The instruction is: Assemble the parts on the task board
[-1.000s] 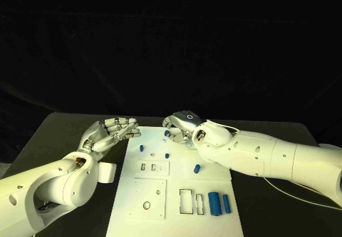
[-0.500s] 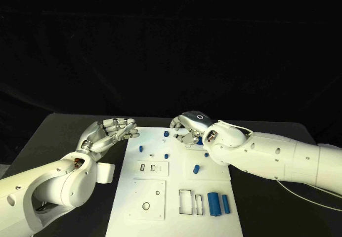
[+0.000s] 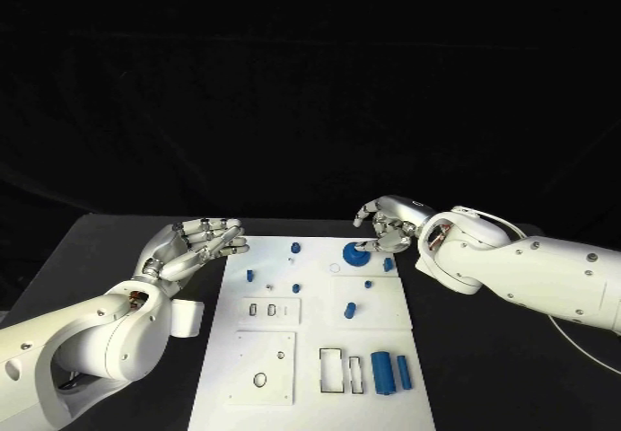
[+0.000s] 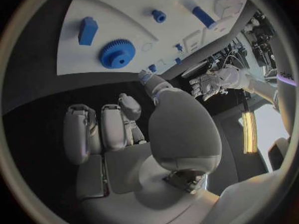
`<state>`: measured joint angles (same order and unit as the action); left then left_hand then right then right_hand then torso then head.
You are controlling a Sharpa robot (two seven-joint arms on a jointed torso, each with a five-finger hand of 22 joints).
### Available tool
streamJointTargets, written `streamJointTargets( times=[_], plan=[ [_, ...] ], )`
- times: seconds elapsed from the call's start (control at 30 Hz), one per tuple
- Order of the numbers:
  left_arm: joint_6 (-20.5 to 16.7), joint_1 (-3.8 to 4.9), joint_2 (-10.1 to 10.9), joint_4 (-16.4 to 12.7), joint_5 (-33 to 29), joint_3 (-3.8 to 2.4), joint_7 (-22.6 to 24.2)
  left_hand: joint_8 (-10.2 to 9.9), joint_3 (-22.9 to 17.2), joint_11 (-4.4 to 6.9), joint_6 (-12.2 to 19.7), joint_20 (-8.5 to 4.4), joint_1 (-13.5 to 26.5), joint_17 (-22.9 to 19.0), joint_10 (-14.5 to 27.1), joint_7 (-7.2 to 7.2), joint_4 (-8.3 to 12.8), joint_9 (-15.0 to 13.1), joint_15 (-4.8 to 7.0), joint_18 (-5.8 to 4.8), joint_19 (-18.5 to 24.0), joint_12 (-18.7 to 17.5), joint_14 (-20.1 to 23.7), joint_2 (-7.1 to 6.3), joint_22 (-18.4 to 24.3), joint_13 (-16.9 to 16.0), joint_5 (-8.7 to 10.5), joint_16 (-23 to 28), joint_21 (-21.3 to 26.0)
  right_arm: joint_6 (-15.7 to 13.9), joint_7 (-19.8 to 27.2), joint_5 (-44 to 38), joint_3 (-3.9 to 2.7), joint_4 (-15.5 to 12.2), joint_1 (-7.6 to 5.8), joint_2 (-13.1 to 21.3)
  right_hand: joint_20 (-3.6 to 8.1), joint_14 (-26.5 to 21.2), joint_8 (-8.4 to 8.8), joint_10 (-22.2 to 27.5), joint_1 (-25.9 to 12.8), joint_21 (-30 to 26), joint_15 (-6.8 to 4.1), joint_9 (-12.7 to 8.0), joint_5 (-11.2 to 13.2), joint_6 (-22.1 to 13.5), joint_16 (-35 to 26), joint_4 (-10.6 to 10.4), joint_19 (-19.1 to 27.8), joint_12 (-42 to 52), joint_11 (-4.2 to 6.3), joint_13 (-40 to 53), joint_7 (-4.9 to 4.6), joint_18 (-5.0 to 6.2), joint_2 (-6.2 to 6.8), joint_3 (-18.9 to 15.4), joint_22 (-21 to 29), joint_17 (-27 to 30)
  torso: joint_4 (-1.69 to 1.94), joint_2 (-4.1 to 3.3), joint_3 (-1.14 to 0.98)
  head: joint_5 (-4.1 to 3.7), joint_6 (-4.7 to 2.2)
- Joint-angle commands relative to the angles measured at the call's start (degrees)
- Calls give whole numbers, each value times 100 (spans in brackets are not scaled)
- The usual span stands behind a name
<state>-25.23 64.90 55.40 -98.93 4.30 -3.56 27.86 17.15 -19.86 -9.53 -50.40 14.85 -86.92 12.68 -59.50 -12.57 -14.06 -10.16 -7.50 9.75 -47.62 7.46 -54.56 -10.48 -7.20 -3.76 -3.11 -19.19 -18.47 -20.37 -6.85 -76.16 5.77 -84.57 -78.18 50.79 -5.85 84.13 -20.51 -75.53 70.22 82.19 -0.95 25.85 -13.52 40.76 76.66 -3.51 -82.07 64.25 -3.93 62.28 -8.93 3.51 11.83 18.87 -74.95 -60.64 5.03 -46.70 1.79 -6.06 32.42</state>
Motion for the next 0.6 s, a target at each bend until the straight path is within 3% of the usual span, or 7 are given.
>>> streamJointTargets(
  times=[0.03, 0.07, 0.2, 0.33, 0.6],
  plan=[
    [122, 6, -2, -14, -17, -4, 26, -20, -30, -31, 11, -13, 15, 5, -6, -19, 7, 10, -16, 76, -36, -36, 10, -36, 7, 7, 13, 34, -3, 587, -213, 379, -2, -4, -10, 46, 13, 42, -105, -136, 88, 37, 55, 52, -35, -96, 29, -68, -57, 481, -6, 498, -17, -79, -2, -108, -411, 13, -14, 8, -11, 0, 23],
    [123, 6, -1, -13, -17, -4, 25, -20, -30, -31, 11, -13, 15, 5, -6, -19, 7, 10, -16, 76, -36, -36, 10, -36, 7, 7, 13, 34, -3, 607, -222, 375, -2, 10, -11, 52, 4, 42, -162, -357, 121, 62, 65, 75, -68, -155, 35, -109, -83, 922, -21, 949, -27, -88, -12, -173, -455, 13, -11, 9, -6, -3, 23],
    [127, 6, 2, -13, -17, -4, 25, -20, -30, -31, 11, -13, 15, 5, -6, -19, 7, 10, -16, 76, -36, -36, 10, -36, 7, 7, 13, 34, -3, 650, -247, 335, 2, 94, 5, 36, -14, 38, -276, -447, 198, 78, 81, 112, -104, -240, 43, -190, -101, 1218, -40, 1259, -49, -94, -45, -267, -494, 24, -3, 9, 2, -5, 26],
    [131, 6, 3, -14, -18, -4, 25, -20, -30, -31, 11, -13, 15, 5, -6, -19, 7, 10, -16, 76, -36, -36, 10, -36, 7, 7, 13, 34, -3, 665, -247, 278, 8, 155, 40, -17, -19, 38, -309, -475, 221, 75, 86, 120, -124, -266, 48, -216, -99, 1293, -46, 1337, -53, -93, -54, -292, -495, 21, 9, 2, 2, -10, 46],
    [132, 5, 9, -15, -18, -4, 24, -20, -30, -31, 11, -13, 15, 5, -6, -19, 7, 10, -16, 76, -36, -36, 10, -36, 7, 7, 13, 34, -3, 607, -233, 132, 18, 254, 114, -143, -23, 36, -370, -561, 274, 95, 89, 133, -154, -260, 51, -239, -121, 1448, -47, 1501, -53, -100, -85, -291, -531, 29, -3, 10, 11, 8, 66]
  ],
)
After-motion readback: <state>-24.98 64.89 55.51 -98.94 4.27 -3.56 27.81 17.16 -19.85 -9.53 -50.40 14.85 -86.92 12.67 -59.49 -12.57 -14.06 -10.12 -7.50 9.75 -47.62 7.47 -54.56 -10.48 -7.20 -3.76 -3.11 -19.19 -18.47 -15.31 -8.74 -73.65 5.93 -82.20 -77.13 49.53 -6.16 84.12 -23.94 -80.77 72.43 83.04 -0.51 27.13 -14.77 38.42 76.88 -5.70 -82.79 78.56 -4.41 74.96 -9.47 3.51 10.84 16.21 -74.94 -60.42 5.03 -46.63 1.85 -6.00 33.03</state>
